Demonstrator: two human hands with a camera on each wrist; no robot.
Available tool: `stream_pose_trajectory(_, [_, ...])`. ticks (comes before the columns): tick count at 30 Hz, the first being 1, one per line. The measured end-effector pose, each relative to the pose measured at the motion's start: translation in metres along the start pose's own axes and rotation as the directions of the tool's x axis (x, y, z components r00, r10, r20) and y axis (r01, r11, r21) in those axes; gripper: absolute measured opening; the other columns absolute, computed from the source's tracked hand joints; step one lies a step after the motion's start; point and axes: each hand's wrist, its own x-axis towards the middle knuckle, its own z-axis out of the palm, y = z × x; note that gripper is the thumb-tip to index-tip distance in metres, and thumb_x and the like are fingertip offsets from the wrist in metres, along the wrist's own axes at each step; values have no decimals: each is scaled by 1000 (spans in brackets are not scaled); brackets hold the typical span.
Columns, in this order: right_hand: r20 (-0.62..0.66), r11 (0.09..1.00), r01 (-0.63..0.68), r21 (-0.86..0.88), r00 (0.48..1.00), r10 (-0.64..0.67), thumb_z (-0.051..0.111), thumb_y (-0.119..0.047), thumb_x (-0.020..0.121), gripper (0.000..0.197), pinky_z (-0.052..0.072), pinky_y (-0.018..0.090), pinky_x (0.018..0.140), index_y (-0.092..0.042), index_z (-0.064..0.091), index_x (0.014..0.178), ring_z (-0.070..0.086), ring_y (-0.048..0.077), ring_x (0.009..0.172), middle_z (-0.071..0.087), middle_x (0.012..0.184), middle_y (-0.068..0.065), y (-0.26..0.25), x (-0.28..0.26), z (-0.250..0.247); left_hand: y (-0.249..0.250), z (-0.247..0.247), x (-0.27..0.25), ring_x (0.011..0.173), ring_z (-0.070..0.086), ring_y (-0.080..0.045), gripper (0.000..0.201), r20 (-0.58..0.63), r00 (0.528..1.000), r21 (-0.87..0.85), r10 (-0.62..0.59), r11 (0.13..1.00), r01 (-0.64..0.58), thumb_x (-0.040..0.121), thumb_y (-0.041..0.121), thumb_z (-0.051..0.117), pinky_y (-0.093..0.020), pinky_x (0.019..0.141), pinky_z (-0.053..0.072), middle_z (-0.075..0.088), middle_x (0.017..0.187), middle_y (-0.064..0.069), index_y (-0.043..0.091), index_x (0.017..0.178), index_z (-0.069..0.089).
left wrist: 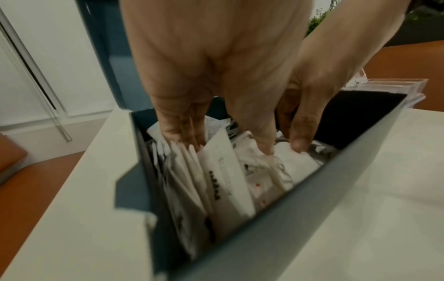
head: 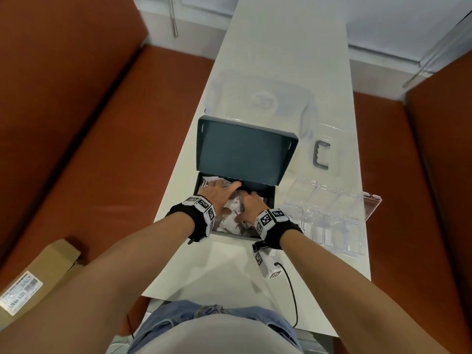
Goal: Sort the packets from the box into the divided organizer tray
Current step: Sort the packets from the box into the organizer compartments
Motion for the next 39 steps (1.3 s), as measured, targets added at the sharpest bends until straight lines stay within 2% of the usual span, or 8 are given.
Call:
stream_pose_trajectory(4, [6, 1000, 8, -13, 1000, -8, 81, -15, 73, 90, 45, 38, 98, -12, 27, 145, 53, 36, 114, 32, 133, 15, -1, 0, 1, 1, 2, 1, 130, 38, -41, 80, 14, 1000, 77, 22, 997, -23, 89, 34, 66, -47, 104, 42, 35, 143, -22, 26, 151, 15])
stream_pose_trajectory(11, [-2, 1000, -20, 4, 1000, 20, 87, -17, 64, 83, 45, 35, 90, -6, 38, 131, 51, 33, 115, 46, 127, 17, 1, 1, 0, -2, 1, 6, 127, 45, -34, 42, -21, 994, 146, 106, 984, -102, 101, 18, 40, -41, 104, 40, 43, 141, -17, 17, 143, 35])
stream_pose_trajectory(14, [-13, 999, -31, 40, 999, 32, 86, -17, 65, 75, 45, 32, 86, -5, 42, 125, 54, 31, 112, 52, 123, 17, 4, 3, 1, -5, 3, 7, 128, 44, -33, 52, -7, 994, 118, 112, 987, -111, 97, 27, 53, -39, 105, 38, 42, 144, -14, 15, 144, 34])
stream_pose_trajectory(18, [-4, 999, -42, 14, 999, 42, 85, -19, 67, 80, 43, 34, 93, -6, 39, 132, 50, 31, 118, 46, 129, 17, 4, 5, 6, -2, 8, 6, 129, 39, -38, 76, 92, 993, 197, 75, 976, -92, 85, 41, 68, -43, 106, 39, 33, 144, -20, 15, 146, 31])
stream_pose_trajectory(25, [-58, 999, -50, -4, 997, 50, 87, -21, 65, 75, 48, 37, 93, -7, 44, 125, 54, 34, 110, 38, 127, 13, 2, 1, 6, 4, 12, 7, 125, 43, -40, 62, 28, 999, 173, 42, 984, -47, 90, 26, 64, -43, 100, 42, 37, 140, -20, 15, 143, 34])
stream_pose_trajectory(30, [-98, 998, -9, 55, 995, 14, 84, -20, 68, 62, 46, 37, 91, -4, 48, 116, 54, 29, 110, 54, 119, 13, 3, 0, 2, 3, 11, 5, 123, 46, -39, 53, -16, 997, 115, 72, 991, -70, 97, 21, 51, -45, 101, 44, 42, 134, -21, 15, 146, 32])
stream_pose_trajectory(33, [-139, 994, 0, 109, 990, 15, 83, -18, 71, 53, 47, 36, 89, -2, 51, 111, 58, 31, 107, 60, 114, 15, 2, 0, 0, 4, 8, 5, 120, 50, -37, 49, -22, 995, 99, 94, 991, -91, 96, 15, 52, -43, 100, 44, 47, 129, -20, 13, 142, 36])
stream_pose_trajectory(39, [-159, 998, 26, 55, 987, -17, 79, -18, 74, 52, 45, 37, 97, -5, 57, 120, 55, 30, 113, 56, 122, 14, 1, 0, 2, 5, 0, 1, 111, 58, -32, 43, -41, 992, -38, 119, 992, -121, 93, 12, 53, -41, 92, 48, 53, 125, -16, 12, 135, 45])
